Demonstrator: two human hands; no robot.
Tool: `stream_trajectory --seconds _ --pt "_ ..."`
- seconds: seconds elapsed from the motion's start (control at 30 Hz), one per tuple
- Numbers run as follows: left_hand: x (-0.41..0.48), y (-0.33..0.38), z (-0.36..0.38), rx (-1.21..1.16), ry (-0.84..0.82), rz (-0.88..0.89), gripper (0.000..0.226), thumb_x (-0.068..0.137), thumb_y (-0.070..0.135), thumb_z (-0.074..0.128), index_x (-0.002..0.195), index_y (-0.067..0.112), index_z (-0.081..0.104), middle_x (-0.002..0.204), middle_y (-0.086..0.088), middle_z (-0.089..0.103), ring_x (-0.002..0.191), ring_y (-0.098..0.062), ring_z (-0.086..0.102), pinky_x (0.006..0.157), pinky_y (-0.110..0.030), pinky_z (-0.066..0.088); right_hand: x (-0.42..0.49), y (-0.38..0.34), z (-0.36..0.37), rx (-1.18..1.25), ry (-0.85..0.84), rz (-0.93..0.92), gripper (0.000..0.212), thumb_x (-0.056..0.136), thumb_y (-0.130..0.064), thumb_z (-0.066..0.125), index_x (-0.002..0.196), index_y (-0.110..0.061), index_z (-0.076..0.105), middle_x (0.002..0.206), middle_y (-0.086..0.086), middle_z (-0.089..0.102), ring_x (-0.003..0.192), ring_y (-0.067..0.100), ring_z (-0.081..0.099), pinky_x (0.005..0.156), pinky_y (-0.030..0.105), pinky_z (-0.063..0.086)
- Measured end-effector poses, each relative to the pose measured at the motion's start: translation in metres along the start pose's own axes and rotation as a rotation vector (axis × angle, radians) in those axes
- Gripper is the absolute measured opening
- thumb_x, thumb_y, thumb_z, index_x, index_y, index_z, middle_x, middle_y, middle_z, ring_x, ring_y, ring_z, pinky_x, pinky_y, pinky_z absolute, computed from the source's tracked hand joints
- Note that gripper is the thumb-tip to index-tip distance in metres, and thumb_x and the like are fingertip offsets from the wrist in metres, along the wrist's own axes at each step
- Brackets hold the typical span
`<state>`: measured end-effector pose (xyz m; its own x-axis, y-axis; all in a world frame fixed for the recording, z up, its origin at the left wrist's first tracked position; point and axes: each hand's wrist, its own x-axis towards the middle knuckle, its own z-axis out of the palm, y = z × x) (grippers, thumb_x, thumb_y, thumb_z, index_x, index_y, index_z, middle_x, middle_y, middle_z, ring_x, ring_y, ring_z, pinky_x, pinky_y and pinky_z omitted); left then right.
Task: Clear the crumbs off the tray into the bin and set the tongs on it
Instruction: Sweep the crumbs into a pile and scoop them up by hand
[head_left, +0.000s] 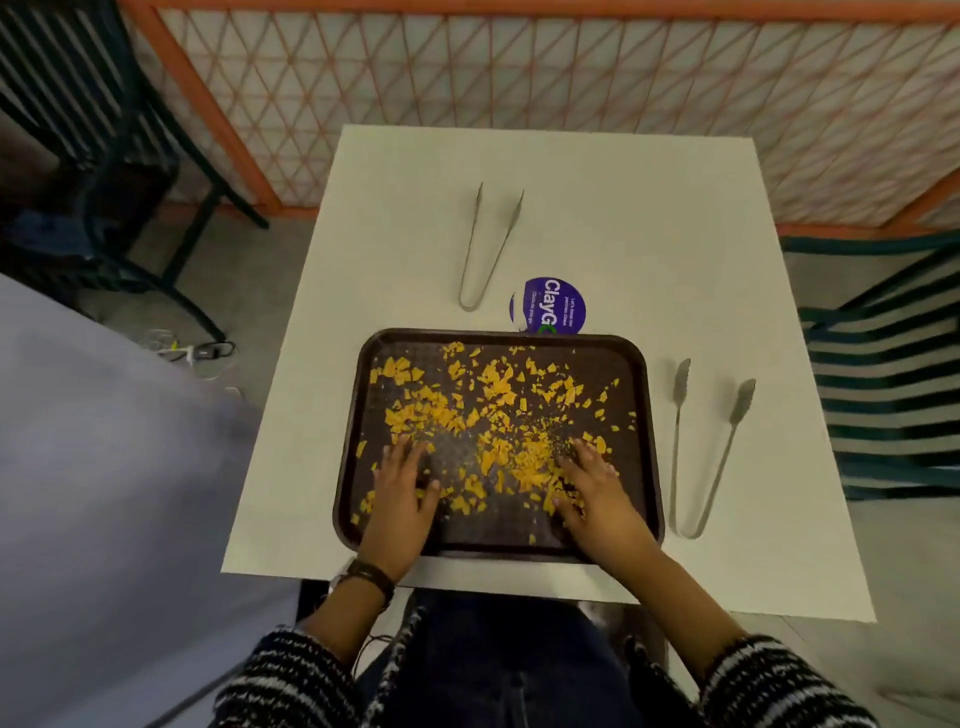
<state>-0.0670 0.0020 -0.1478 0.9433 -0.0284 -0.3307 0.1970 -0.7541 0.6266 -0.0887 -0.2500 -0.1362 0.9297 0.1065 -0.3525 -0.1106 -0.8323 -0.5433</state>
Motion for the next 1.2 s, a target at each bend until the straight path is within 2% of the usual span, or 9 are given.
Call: stream_trajectory --seconds 0.1,0.23,0.43,0.53,0.63,0.77,0.9,1.0,1.2 --pt "0.003 -0.018 0.011 0.099 0.065 -0.058 0.063 0.094 0.027 0.044 0.148 0.014 0.013 0.158 -0.010 0.000 0.144 -0.021 -0.010 0.116 -0.040 -0.008 -0.006 0.008 0.018 0.054 0.039 0.075 0.057 0.095 -0.035 0.049 0.146 -0.021 0.028 0.159 0.002 0.005 0.147 0.021 0.001 0.115 0.031 -0.001" --pt "0.002 -0.037 0.021 0.268 0.089 -0.172 0.071 0.092 0.044 0.031 0.147 0.004 0.010 0.156 -0.018 0.004 0.145 -0.030 -0.001 0.115 -0.046 -0.005 -0.017 0.014 0.030 0.129 0.088 0.188 0.060 0.095 -0.030 0.050 0.147 -0.014 0.025 0.159 0.006 0.006 0.147 0.021 0.001 0.119 0.035 0.003" --pt "0.006 -0.038 0.029 0.246 0.072 -0.173 0.086 0.083 0.060 0.012 0.146 0.002 0.002 0.156 -0.019 0.000 0.145 -0.028 -0.005 0.116 -0.040 -0.006 -0.026 0.023 0.035 0.177 0.146 0.227 0.065 0.095 -0.029 0.048 0.150 -0.017 0.015 0.159 0.002 0.005 0.143 0.008 -0.004 0.120 0.042 0.009" --pt "0.009 -0.029 0.031 0.203 0.002 -0.108 0.083 0.087 0.059 0.019 0.146 0.005 -0.003 0.156 -0.014 -0.007 0.142 -0.020 -0.015 0.116 -0.037 -0.011 -0.024 0.027 0.036 0.192 0.163 0.261 0.066 0.096 -0.029 0.047 0.150 -0.016 0.012 0.159 0.002 0.004 0.144 0.011 -0.003 0.120 0.044 0.010" --pt "0.007 -0.018 0.035 0.089 -0.126 0.013 0.075 0.094 0.043 0.036 0.147 0.013 -0.009 0.154 -0.001 -0.019 0.139 -0.015 -0.021 0.114 -0.033 -0.010 -0.019 0.028 0.037 0.203 0.194 0.290 0.066 0.096 -0.030 0.045 0.150 -0.016 0.010 0.160 0.002 0.003 0.146 0.016 0.000 0.120 0.044 0.012" --pt "0.005 -0.017 0.030 0.039 -0.189 0.124 0.074 0.095 0.040 0.036 0.146 0.017 -0.012 0.153 0.004 -0.021 0.142 -0.015 -0.020 0.115 -0.031 -0.007 -0.012 0.026 0.044 0.198 0.220 0.364 0.068 0.097 -0.030 0.043 0.150 -0.013 0.005 0.160 0.004 0.000 0.147 0.019 -0.003 0.120 0.041 0.007" --pt "0.014 -0.034 0.009 0.006 -0.072 -0.003 0.073 0.094 0.036 0.040 0.147 0.018 -0.008 0.153 0.005 -0.020 0.140 -0.015 -0.018 0.114 -0.037 -0.002 -0.006 0.012 0.058 0.127 0.195 0.355 0.069 0.097 -0.033 0.041 0.150 -0.011 0.001 0.159 0.005 -0.005 0.145 0.017 -0.011 0.117 0.033 -0.006" --pt "0.023 -0.047 -0.003 0.062 -0.008 -0.065 0.074 0.094 0.034 0.042 0.147 0.012 -0.003 0.157 -0.004 -0.013 0.145 -0.020 -0.008 0.116 -0.037 0.008 -0.004 -0.002 0.069 0.127 0.111 0.270 0.069 0.097 -0.039 0.037 0.146 -0.021 -0.008 0.156 -0.004 -0.014 0.143 0.013 -0.016 0.116 0.033 -0.006" --pt "0.027 -0.049 0.002 0.173 -0.047 -0.045 0.074 0.094 0.036 0.042 0.147 0.006 -0.002 0.157 -0.013 -0.010 0.142 -0.018 -0.012 0.119 -0.039 0.001 -0.004 -0.009 0.058 0.222 0.111 0.201 0.066 0.098 -0.031 0.040 0.149 -0.018 0.000 0.153 -0.009 -0.008 0.140 0.007 -0.013 0.115 0.027 -0.003"
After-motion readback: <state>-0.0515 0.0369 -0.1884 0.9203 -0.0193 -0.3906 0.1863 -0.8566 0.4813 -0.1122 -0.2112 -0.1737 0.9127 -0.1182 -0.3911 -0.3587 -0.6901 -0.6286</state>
